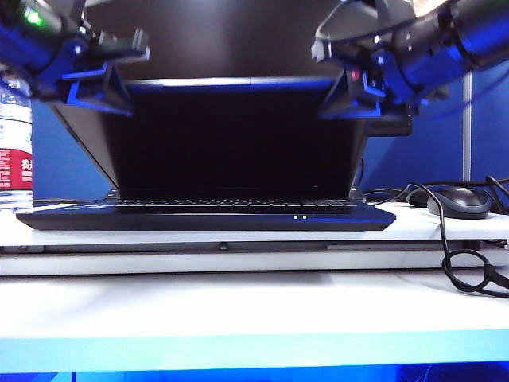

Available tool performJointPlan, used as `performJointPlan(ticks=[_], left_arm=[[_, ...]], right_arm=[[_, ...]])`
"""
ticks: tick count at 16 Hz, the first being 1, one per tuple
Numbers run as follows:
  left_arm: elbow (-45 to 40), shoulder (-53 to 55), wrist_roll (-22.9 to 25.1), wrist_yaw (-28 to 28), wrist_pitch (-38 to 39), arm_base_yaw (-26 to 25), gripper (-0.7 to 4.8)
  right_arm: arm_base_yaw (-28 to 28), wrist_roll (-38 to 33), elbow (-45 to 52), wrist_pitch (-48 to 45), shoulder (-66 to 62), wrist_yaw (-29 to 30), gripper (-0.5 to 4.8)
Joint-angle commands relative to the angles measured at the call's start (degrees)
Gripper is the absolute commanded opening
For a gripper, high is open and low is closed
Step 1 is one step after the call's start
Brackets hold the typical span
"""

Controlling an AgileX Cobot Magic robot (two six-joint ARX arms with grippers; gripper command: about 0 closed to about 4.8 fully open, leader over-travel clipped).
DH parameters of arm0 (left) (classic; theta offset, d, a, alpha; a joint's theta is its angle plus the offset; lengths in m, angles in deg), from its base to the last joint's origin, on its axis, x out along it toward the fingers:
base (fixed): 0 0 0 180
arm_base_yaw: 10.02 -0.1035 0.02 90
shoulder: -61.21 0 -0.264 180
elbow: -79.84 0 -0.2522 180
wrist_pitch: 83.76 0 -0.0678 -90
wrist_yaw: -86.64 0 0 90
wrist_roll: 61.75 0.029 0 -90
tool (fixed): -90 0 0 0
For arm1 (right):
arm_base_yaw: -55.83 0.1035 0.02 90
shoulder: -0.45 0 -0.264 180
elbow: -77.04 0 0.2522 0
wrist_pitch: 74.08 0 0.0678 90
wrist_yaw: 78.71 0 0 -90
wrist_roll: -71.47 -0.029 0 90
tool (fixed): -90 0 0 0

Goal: Open the lid of the black laptop.

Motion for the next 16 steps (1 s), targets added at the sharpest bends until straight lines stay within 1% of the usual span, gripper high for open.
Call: performJointPlan(ticks=[1, 2, 5, 6, 9, 12, 14, 16], left_arm=[[2.23, -0.35, 0.46, -1.01, -3.85, -1.88, 0.22], [2.73, -0.35, 0.17, -2.93, -3.82, -3.04, 0.22], [4.74, -0.35, -0.17, -4.90, -4.70, -5.97, 0.22], [5.86, -0.35, -0.17, -6.64, -4.70, -6.80, 0.22], [8.46, -0.33, -0.15, -9.29, -6.36, -8.63, 0.22], [11.02, -0.17, 0.00, -10.69, -7.63, -9.64, 0.22], [12.52, 0.02, -0.39, -13.90, -6.71, -9.90, 0.22], [14.49, 0.02, -0.70, -17.84, -3.26, -9.88, 0.22]], right_arm=[[-2.14, 1.05, -3.96, -2.14, 0.33, 1.60, -0.01], [-2.51, 1.55, -5.33, -1.31, 0.35, 1.84, -0.01], [-3.04, 4.04, -9.16, 0.57, 0.24, 2.32, -0.01], [-3.23, 4.50, -10.36, 1.36, 0.24, 2.36, -0.01], [-4.28, 5.88, -13.79, 3.02, 0.24, 2.56, -0.01], [-5.57, 7.45, -18.08, 6.03, 0.15, 3.06, -0.01], [-6.34, 7.50, -20.68, 7.67, -0.59, 3.93, -0.01], [-7.67, 8.24, -21.92, 8.13, -1.31, 4.52, -0.01]])
